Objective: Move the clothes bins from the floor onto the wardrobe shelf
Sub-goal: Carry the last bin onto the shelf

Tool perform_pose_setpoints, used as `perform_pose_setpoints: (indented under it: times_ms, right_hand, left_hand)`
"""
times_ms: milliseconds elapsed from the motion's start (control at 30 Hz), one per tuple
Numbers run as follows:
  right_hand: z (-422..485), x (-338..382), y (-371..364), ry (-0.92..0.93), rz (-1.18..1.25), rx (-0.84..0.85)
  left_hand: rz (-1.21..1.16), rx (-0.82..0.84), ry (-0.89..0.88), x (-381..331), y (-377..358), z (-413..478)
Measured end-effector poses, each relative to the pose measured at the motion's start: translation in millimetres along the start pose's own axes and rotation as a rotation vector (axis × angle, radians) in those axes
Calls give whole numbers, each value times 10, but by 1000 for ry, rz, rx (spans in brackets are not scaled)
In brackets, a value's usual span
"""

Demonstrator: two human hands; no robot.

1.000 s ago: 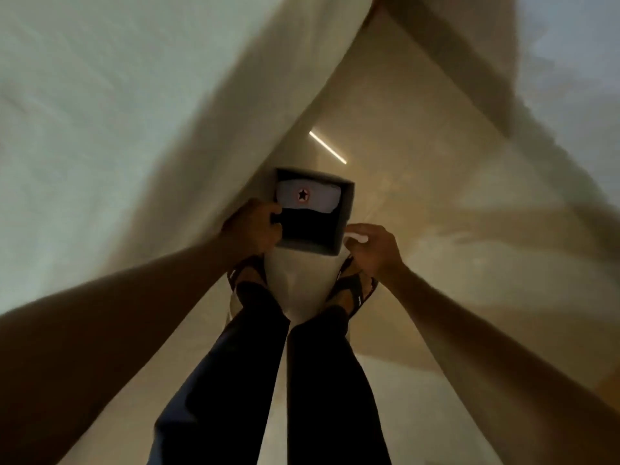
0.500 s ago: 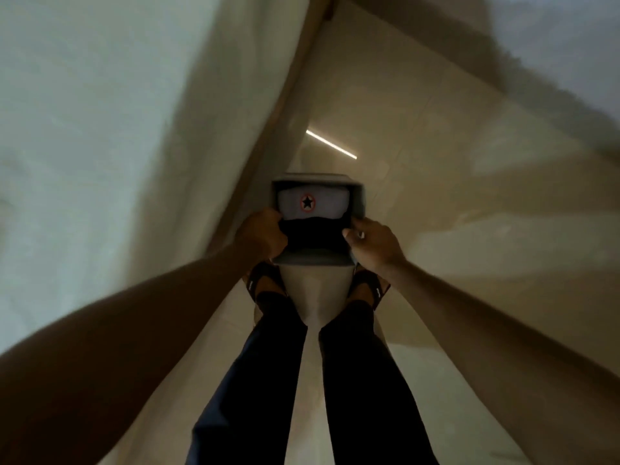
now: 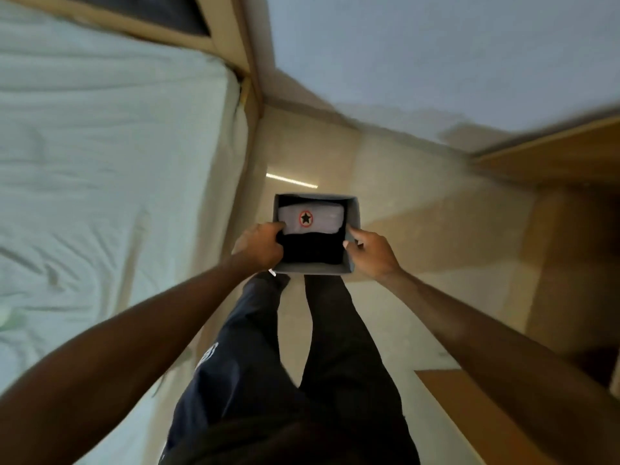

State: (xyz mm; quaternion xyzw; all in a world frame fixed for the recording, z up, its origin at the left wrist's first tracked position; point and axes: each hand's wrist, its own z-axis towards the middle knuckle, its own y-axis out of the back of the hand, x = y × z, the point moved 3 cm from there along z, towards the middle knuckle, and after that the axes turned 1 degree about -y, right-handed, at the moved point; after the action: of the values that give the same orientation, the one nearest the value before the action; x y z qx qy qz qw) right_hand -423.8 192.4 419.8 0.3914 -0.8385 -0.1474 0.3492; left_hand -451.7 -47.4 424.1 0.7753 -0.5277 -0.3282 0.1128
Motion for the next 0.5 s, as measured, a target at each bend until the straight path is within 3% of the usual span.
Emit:
perform_pose_setpoints:
  times_ms: [267,500]
  right_hand:
    - [-1480,136,454,2,113,-376]
    - [-2145,-139,674,-87,227,-558]
  left_hand:
    - [123,-86,-300,-724,469,-1075]
    - [311,-49,-498,-1469,529,-1427]
